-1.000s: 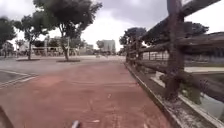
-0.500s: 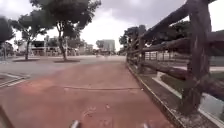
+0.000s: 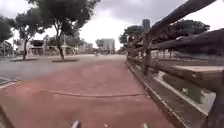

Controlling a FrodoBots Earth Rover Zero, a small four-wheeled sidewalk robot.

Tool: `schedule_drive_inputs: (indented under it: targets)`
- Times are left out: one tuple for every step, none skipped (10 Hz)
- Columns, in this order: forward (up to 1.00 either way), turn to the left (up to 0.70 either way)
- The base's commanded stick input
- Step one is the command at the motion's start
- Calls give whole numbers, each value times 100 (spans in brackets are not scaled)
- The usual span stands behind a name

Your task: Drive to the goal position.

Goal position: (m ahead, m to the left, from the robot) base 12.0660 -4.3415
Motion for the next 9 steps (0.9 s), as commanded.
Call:
schedule_drive_inputs:
  targets:
    - [70,0]
    - [70,0]
    - [70,0]
    - [70,0]
    - [70,0]
    - [70,0]
    - [70,0]
    - [70,0]
    - [70,0]
